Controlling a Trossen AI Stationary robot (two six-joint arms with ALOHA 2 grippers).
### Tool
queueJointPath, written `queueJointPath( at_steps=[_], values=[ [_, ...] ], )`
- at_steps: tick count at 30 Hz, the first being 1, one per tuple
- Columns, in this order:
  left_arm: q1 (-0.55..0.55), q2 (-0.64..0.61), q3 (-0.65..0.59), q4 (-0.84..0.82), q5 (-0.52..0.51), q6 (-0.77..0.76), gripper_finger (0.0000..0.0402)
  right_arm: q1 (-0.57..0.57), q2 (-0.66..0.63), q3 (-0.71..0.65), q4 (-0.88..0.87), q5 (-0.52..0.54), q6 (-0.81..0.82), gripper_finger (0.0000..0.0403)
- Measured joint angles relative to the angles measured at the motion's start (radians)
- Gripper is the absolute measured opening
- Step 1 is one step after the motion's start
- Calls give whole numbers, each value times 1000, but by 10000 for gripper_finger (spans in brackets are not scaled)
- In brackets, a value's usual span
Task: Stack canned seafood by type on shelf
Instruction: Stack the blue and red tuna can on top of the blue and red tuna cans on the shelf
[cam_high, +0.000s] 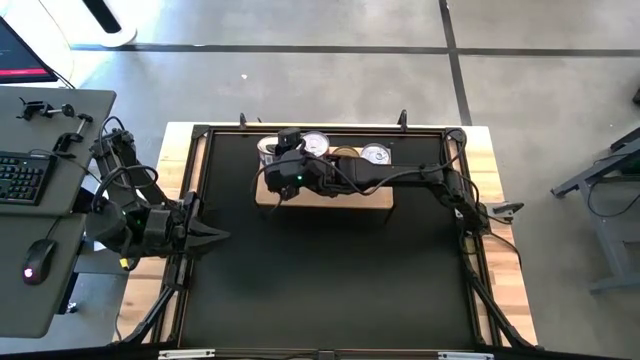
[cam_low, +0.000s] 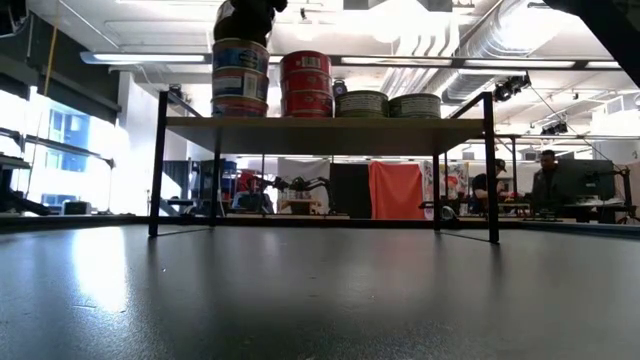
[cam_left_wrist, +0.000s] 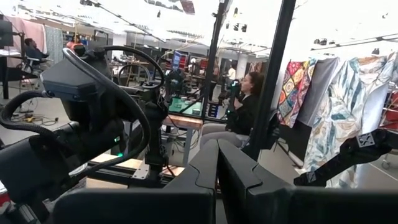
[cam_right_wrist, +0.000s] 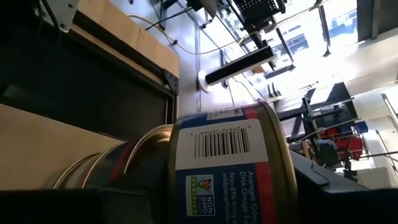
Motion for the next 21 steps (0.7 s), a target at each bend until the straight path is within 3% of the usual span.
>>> queueJointPath(
  at_steps=[5,16,21],
  values=[
    [0,0,0,-6,0,1,0,0,0,0,-2,-10,11,206],
    [0,0,0,-20,1,-1,0,2,0,-1,-47,-7,127,284],
    [0,0,0,-20,0,-4,0,12,0,12,-62,-2,126,292]
  ],
)
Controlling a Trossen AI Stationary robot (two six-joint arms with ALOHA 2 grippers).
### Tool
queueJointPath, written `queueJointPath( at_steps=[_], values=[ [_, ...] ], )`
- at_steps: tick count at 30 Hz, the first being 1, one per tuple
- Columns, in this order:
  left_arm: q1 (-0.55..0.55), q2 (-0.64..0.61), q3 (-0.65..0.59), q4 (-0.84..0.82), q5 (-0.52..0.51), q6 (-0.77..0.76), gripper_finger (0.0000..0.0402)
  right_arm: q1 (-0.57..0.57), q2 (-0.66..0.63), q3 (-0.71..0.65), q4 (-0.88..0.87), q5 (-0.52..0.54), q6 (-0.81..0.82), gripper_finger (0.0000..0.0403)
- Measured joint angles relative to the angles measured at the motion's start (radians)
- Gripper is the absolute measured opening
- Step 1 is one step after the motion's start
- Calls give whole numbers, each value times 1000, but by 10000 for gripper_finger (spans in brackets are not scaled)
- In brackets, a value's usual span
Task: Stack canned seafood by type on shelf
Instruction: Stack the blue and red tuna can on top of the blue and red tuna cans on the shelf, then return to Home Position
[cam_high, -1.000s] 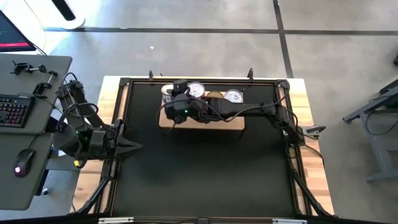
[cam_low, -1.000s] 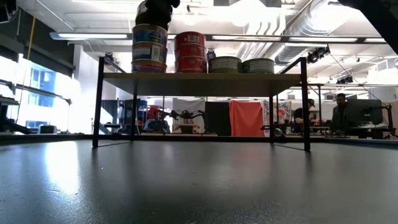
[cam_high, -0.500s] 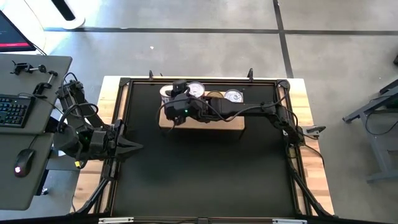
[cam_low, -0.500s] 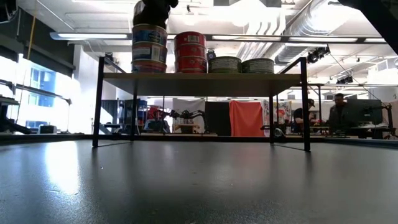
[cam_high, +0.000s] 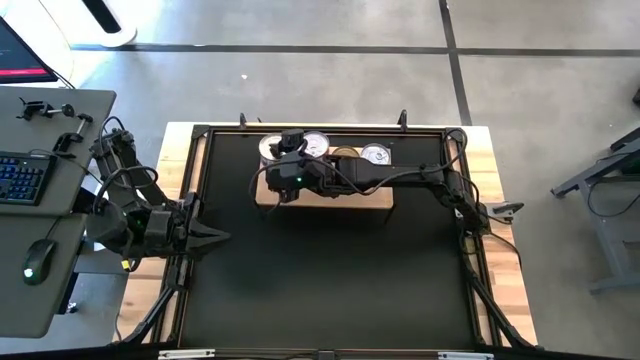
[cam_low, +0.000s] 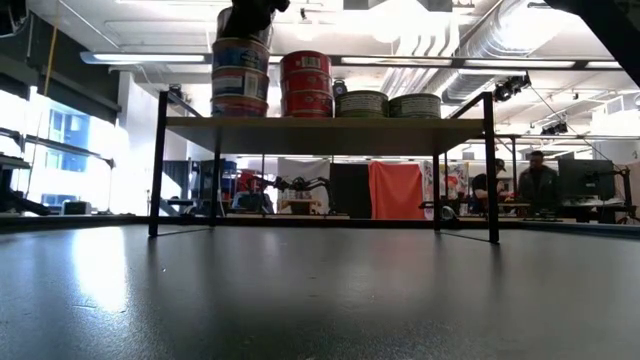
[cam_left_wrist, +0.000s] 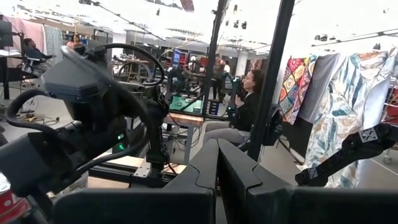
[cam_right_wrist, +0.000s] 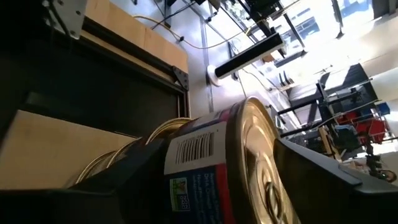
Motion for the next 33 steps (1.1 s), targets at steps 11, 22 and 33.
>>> queueJointPath(
  at_steps=[11,22,33],
  values=[
    [0,0,0,1,-32,-1,0,14,3,96,-55,-50,27,293],
    [0,-1,0,1,-135,23,0,93,-16,98,24,-17,199,293],
    [17,-1,0,-5,-161,104,0,170,-16,99,-211,-245,470,293]
  ],
)
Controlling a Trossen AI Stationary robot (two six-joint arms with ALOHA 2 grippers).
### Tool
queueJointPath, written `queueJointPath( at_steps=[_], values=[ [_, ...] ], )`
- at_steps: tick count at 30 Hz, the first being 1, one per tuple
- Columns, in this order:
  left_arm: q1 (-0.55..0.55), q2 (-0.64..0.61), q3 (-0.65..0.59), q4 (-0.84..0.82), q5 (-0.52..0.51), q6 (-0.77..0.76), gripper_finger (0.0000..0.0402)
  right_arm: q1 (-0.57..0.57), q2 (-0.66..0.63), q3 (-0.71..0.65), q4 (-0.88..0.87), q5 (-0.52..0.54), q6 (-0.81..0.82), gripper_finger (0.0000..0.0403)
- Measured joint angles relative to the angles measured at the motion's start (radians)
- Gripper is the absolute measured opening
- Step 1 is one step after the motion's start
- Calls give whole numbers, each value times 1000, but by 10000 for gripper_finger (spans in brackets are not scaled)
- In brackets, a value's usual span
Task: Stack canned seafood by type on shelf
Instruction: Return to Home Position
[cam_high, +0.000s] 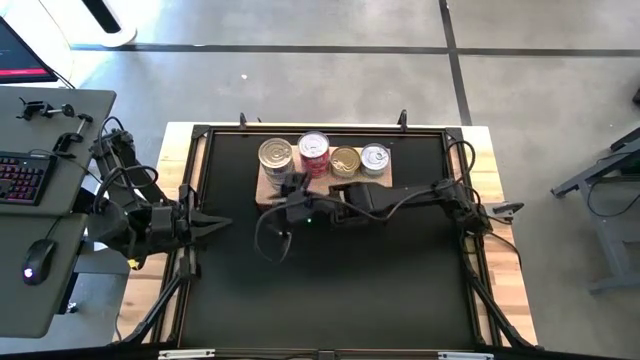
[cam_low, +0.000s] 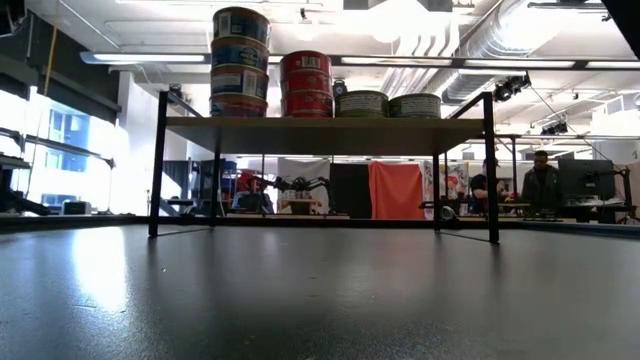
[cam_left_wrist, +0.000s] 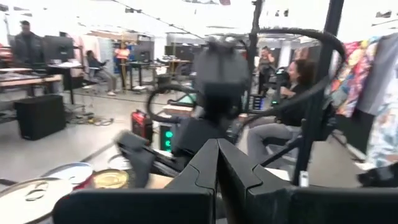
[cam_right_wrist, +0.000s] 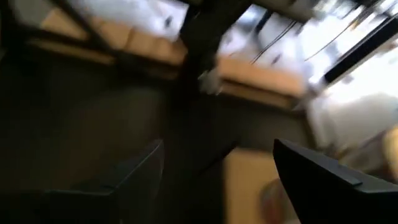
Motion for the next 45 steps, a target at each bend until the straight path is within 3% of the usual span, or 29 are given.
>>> queueJointPath(
  at_steps=[4,8,11,14,17,23,25,28,32,36,38,45],
  values=[
    [36,0,0,5,-22,34,0,13,-1,0,-211,-32,139,287],
    [93,0,0,5,-26,62,0,21,0,0,-436,-35,216,249],
    [139,0,0,0,4,66,0,37,-1,-1,-603,-44,229,194],
    [175,0,0,-1,147,104,0,52,-59,-90,-667,-93,242,108],
    [201,0,0,-2,225,103,0,69,-224,-338,-581,-122,303,21],
    [189,-30,0,-67,223,93,0,114,-773,-1001,-412,-125,706,9],
    [187,-55,0,-131,225,70,0,130,-953,-1145,-317,-120,844,3],
    [206,-109,-17,-253,292,-8,0,146,-1165,-1313,-28,-109,930,8],
    [289,-208,-170,-154,509,-53,0,143,-1305,-1435,234,-52,880,1],
    [445,-294,-391,166,726,4,0,121,-1308,-1454,218,-81,896,1],
    [546,-331,-470,250,846,-28,0,109,-1295,-1444,209,-97,926,1],
    [800,-481,-626,167,1164,-285,0,103,-1288,-1422,310,-88,946,0]
  ],
)
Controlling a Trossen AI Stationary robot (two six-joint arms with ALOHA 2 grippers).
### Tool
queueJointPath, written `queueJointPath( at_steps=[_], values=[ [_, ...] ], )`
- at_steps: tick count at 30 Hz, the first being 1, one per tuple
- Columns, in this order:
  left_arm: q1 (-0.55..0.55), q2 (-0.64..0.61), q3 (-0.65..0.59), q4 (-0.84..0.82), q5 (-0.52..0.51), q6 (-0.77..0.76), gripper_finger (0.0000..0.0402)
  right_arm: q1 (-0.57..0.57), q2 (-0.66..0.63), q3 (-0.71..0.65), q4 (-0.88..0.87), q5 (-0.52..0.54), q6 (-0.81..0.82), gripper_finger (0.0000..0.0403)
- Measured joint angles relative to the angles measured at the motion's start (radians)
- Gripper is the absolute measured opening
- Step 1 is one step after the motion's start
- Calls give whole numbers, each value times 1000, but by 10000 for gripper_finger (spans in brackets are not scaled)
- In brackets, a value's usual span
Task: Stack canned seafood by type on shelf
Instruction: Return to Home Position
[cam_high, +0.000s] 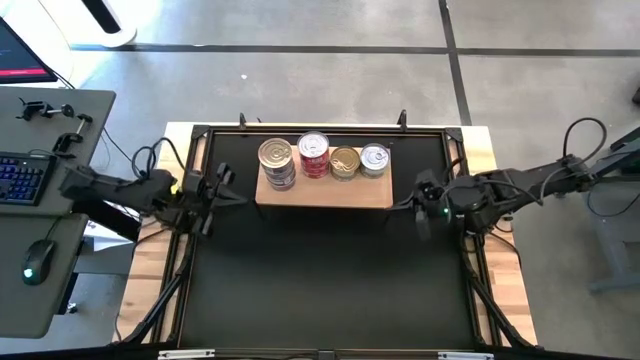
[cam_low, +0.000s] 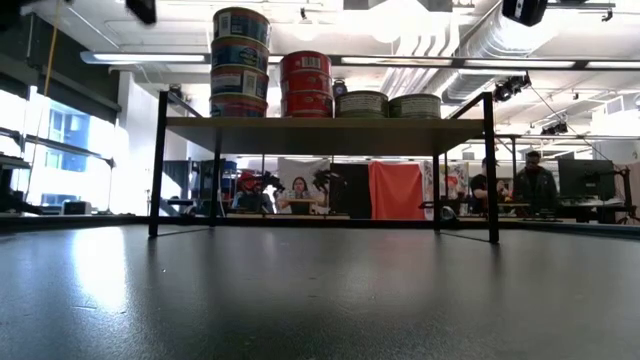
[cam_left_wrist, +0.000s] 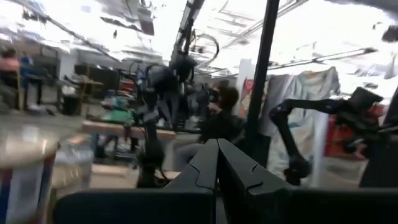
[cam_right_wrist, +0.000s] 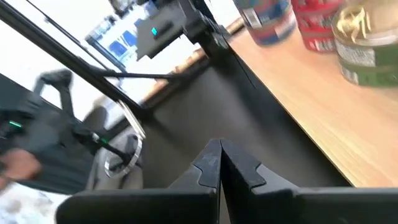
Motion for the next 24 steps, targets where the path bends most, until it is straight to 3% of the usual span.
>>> queueJointPath(
  at_steps=[5,9,17,21,24],
  values=[
    [19,-150,-217,140,30,-144,0,0,0,2,49,4,24,0],
    [7,-275,-373,265,-6,-186,0,1,-1,2,50,21,54,0],
    [24,-421,-365,108,-21,-115,0,62,-1,2,36,30,115,0],
    [29,-449,-365,-4,-6,-206,0,121,-6,2,-17,60,137,0],
    [29,-449,-365,-94,-63,-306,0,180,-19,0,-89,115,161,0]
  ],
)
